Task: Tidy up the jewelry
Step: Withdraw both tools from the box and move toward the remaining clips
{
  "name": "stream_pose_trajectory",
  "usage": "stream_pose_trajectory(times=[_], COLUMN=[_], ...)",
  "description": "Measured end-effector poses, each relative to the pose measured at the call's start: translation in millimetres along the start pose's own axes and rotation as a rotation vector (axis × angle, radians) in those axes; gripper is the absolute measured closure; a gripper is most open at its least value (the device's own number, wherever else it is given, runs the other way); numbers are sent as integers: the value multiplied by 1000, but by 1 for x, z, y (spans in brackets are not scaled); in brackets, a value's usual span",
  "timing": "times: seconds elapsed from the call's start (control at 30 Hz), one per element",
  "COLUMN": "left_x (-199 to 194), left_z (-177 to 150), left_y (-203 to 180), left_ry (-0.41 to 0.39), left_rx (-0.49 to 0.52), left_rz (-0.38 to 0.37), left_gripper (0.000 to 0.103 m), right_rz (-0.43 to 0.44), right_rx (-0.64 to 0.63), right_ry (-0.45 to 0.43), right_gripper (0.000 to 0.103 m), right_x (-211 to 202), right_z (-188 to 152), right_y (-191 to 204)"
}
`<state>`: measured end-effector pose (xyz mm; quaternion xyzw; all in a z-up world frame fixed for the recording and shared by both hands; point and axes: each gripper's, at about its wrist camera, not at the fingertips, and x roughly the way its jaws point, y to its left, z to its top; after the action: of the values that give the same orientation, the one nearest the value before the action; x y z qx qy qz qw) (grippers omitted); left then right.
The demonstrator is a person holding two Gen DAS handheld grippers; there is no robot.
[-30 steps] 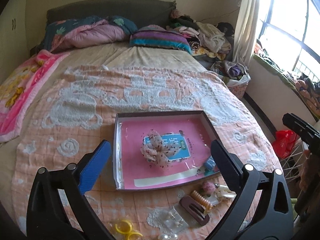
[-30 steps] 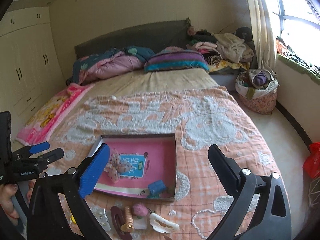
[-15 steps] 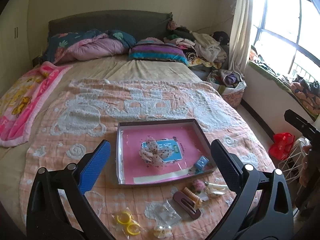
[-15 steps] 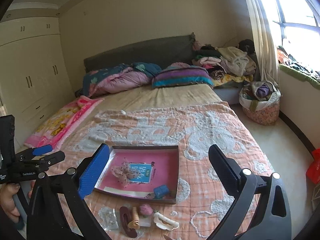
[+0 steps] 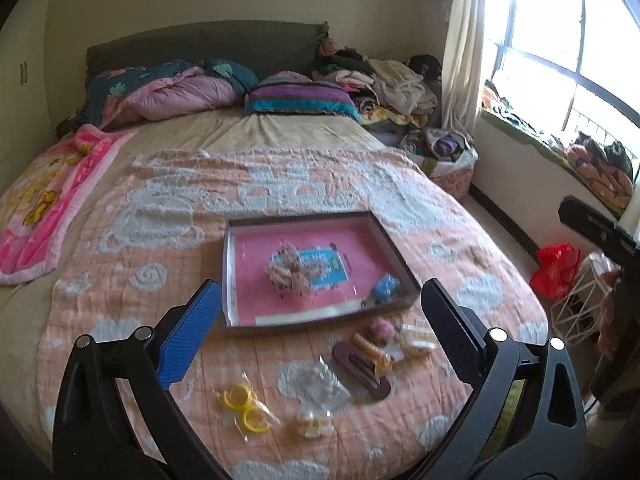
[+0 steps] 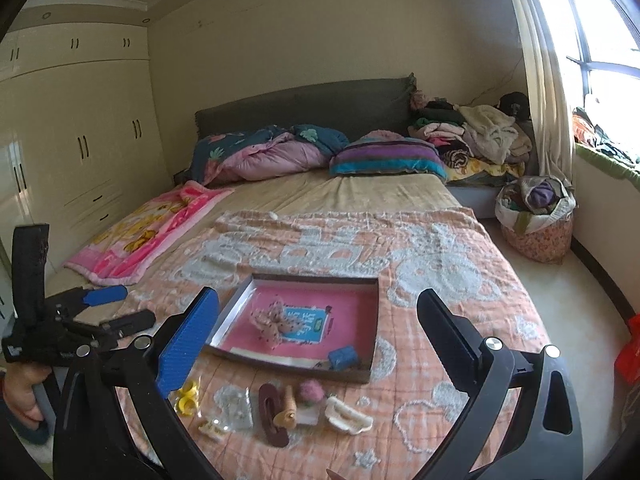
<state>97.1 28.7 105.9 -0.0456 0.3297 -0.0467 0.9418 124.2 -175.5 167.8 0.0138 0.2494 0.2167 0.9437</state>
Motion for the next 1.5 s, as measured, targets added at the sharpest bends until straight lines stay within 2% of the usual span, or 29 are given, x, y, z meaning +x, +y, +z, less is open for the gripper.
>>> stream_pose_trajectory(times=[0.07, 0.37, 0.53, 0.93, 1.1, 1.23, 1.5], left_x=[0, 0, 10, 27, 38, 55, 84], left_z=[-11, -53, -74, -109, -124, -143, -164], left_y=[-1, -5, -5, -2, 4, 6, 4], left_ry=[9, 21, 63, 130, 173, 236, 290], left_rx=[2, 14, 13, 41, 60, 79, 74], left_rz=[-17, -5, -7, 24, 37, 28, -2], left_gripper=[9, 9, 9, 9, 9, 9, 10], right_rz=[6, 21, 43, 54, 51, 61, 78], right_rx=[1, -38, -44, -31, -41, -36, -34], right_ry=[10, 54, 87, 167, 267, 341, 401], right_gripper=[4, 4, 4, 4, 4, 4, 5], right_x=[0, 4, 10, 26, 47, 65, 95], right_z=[-7, -38, -57, -91, -123, -145, -156], right_y=[4, 23, 30, 25, 18, 16, 17])
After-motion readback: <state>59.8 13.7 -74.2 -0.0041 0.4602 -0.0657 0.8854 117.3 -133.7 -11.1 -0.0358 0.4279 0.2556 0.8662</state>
